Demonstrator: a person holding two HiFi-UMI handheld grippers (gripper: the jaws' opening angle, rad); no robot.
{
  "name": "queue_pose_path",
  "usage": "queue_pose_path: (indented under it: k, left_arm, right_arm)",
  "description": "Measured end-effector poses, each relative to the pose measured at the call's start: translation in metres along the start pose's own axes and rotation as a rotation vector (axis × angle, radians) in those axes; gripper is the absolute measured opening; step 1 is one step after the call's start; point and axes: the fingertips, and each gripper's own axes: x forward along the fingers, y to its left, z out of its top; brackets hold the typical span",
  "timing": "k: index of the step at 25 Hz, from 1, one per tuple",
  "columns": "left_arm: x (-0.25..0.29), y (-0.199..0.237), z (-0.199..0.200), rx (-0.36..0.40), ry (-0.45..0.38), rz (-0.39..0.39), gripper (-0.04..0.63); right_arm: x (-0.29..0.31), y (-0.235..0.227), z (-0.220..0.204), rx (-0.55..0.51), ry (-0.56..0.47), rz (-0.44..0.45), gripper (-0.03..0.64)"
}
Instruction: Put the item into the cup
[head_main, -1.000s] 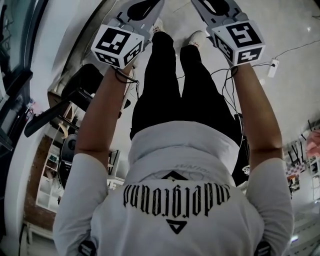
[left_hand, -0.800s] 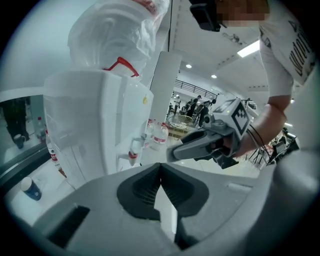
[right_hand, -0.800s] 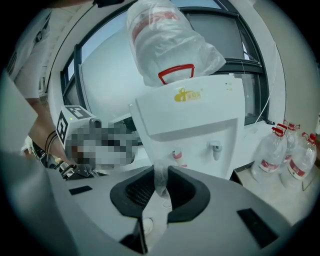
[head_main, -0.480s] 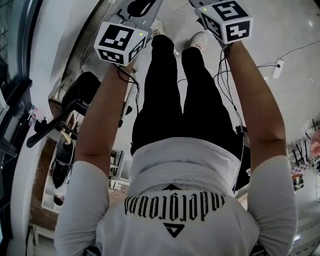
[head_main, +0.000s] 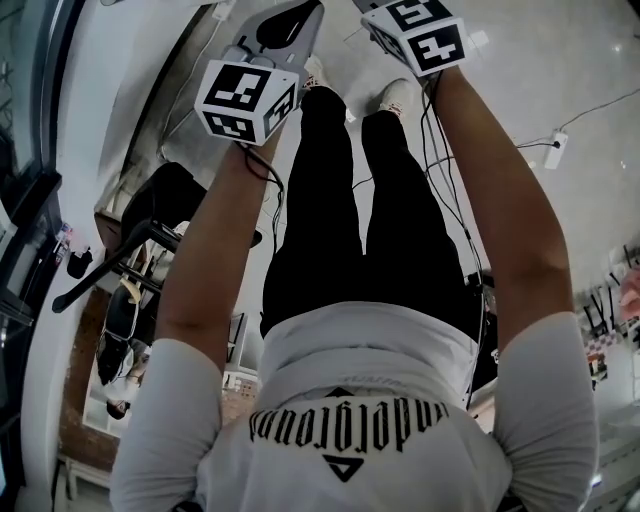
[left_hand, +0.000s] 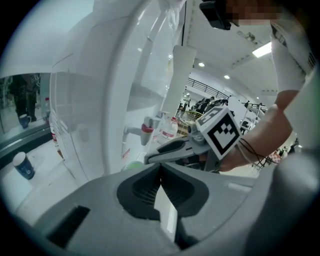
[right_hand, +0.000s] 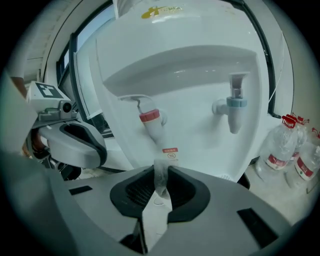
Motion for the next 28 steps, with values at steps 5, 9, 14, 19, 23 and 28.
queue_pose_path:
  k: [5, 9, 14, 19, 23, 28]
  left_arm:
    - [-0.001, -0.001, -0.003, -0.008, -0.002, -0.007, 0.015]
    - [0.001, -0.004, 0.001, -0.004, -0.004, -0.009, 0.015]
    - [0.004, -0.003, 0.0, 0.001, -0.002, -0.013, 0.015]
    - [0.004, -0.003, -0.004, 0.002, 0.001, -0.02, 0.015]
    - [0.004, 0.0, -0.011, -0.006, 0.002, -0.022, 0.015]
    - [-0.001, 0.002, -0.01, -0.005, -0.001, -0.023, 0.015]
  right_arm:
    - [0.018, -0.006, -0.002, -0.023, 0.018, -0.022, 0.06]
    - [0.022, -0.005, 0.001, -0.012, 0.024, -0.007, 0.06]
    - [0.033, -0.006, -0.003, -0.006, 0.044, -0.006, 0.061]
    - [0.041, -0.004, -0.004, -0.007, 0.048, 0.001, 0.101]
    - [0.048, -0.004, -0.01, -0.008, 0.062, -0.008, 0.135]
    - [0.046, -0.001, -0.005, -0.004, 0.056, -0.01, 0.14]
